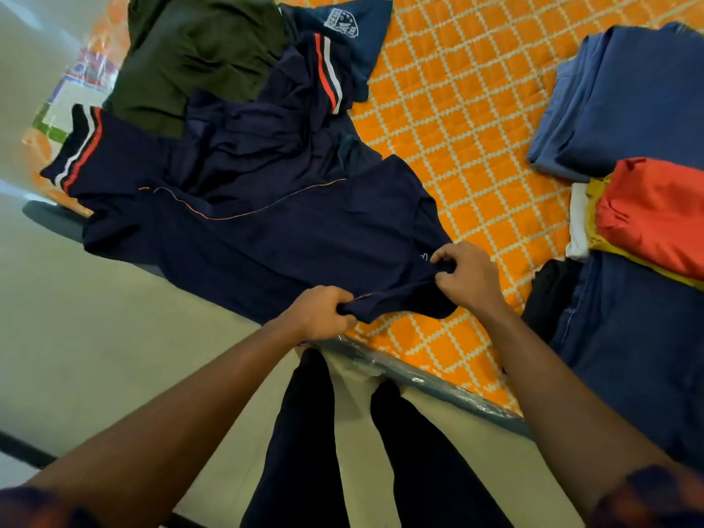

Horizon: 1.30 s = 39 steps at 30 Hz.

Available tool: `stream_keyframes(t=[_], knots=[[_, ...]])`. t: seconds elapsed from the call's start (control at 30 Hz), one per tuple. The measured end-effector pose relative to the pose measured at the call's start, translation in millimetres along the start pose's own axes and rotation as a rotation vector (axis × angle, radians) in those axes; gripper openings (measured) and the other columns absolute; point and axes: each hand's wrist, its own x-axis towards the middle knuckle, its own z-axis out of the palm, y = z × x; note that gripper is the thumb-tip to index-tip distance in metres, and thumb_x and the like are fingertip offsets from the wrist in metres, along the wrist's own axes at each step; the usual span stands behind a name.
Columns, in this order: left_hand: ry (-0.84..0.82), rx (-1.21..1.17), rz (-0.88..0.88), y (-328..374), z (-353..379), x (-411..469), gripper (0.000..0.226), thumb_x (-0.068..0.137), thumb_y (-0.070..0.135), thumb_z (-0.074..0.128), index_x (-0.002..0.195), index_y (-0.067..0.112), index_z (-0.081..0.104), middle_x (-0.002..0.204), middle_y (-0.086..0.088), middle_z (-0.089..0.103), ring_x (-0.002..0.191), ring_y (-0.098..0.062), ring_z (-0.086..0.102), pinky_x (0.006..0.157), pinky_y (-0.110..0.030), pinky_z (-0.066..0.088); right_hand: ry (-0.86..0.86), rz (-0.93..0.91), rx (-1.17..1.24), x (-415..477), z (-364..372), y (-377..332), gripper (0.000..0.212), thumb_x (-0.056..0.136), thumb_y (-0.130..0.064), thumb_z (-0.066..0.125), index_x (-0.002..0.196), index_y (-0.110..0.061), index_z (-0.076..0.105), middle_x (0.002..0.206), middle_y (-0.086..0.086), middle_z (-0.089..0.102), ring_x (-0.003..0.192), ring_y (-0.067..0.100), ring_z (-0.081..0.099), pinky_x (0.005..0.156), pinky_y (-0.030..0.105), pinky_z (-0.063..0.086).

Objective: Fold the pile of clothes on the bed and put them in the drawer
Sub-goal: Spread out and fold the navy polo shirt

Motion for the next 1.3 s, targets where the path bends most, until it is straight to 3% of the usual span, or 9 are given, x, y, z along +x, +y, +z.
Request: stream_keyframes(t=[0.1,0.27,0.37,0.47,0.57,0.77,0.9,1.07,1.3], knots=[[-0.078,0.005,-0.008,-1.4,12.4,-1.4,0.012,0.091,0.037,0.063,0.09,0.026,0.059,0.083,0.003,0.062,0.08,-0.02,0.061,0.069,-0.035,0.046,0.031,0.04,-0.133,-9.3,11.7,-0.3,0.032,0.075,-0.011,0.064,0.099,-0.031,0.068,0.115,-0.004,0.056,0.106,0.025,0.05,0.084,0.042,0.043],[-0.349,-0.118,-0.014,20.9,47.2,-5.0,0.034,0.094,0.046,0.063,0.121,0.025,0.058,0.095,0.006,0.069,0.066,-0.007,0.067,0.073,-0.029,0.055,0.395,0.581,0.397,-54.9,41.8,-10.3,0.052,0.08,-0.026,0.075,0.129,-0.025,0.058,0.133,0.004,0.053,0.125,0.029,0.048,0.104,0.049,0.043],[-0.14,-0.116,0.049,21.2,37.0,12.5,0.02,0.092,0.039,0.067,0.108,0.027,0.065,0.084,0.009,0.072,0.067,-0.005,0.067,0.077,-0.037,0.058,0.439,0.961,0.789,-70.8,58.6,-14.5,0.074,0.081,-0.032,0.082,0.144,-0.02,0.044,0.136,0.005,0.049,0.123,0.028,0.049,0.099,0.042,0.044],[0.222,-0.156,0.077,13.9,2.5,42.2,0.015,0.092,0.024,0.066,0.107,0.023,0.065,0.087,0.007,0.068,0.074,-0.012,0.062,0.08,-0.042,0.056,0.442,0.922,1.287,-64.6,65.0,-19.7,0.064,0.088,-0.023,0.079,0.143,-0.015,0.047,0.12,-0.001,0.061,0.108,0.02,0.061,0.082,0.03,0.049],[0.504,-0.005,0.146,12.9,-48.0,78.9,0.035,0.089,0.024,0.065,0.122,0.015,0.061,0.113,-0.008,0.062,0.1,-0.029,0.06,0.093,-0.048,0.049,0.333,0.829,1.386,-42.8,59.9,-19.6,0.023,0.086,-0.015,0.08,0.107,-0.02,0.071,0.113,0.001,0.073,0.105,0.02,0.068,0.075,0.026,0.053],[0.413,0.144,0.14,46.4,-113.7,160.3,0.073,0.089,0.045,0.068,0.151,0.019,0.038,0.147,-0.01,0.042,0.133,-0.032,0.043,0.107,-0.051,0.042,0.56,0.791,1.694,-27.6,48.7,-15.1,0.021,0.091,-0.004,0.07,0.106,-0.02,0.071,0.11,0.002,0.073,0.099,0.019,0.07,0.079,0.031,0.055],[0.22,0.163,0.073,77.0,-126.7,201.0,0.078,0.085,0.054,0.073,0.147,0.02,0.039,0.142,-0.009,0.048,0.123,-0.031,0.053,0.098,-0.047,0.05,0.702,0.762,1.516,-26.1,58.5,-5.4,0.008,0.096,-0.016,0.069,0.1,-0.023,0.072,0.099,-0.002,0.073,0.093,0.013,0.069,0.077,0.028,0.058],[0.014,0.285,0.19,101.3,-135.3,220.0,0.021,0.094,0.028,0.069,0.109,0.019,0.058,0.113,-0.004,0.057,0.098,-0.025,0.055,0.076,-0.035,0.044,0.723,0.673,1.242,-0.7,51.0,8.1,0.019,0.097,-0.022,0.069,0.083,-0.009,0.071,0.078,0.004,0.064,0.074,0.014,0.061,0.069,0.037,0.05],[0.66,-0.088,0.235,97.2,-224.9,240.6,0.021,0.083,0.017,0.065,0.082,0.033,0.052,0.095,0.004,0.057,0.089,-0.011,0.052,0.083,-0.029,0.044,0.508,0.279,0.891,90.0,-36.5,41.5,0.016,0.091,-0.005,0.072,0.101,-0.016,0.078,0.086,-0.014,0.071,0.079,-0.012,0.063,0.073,0.021,0.05]])
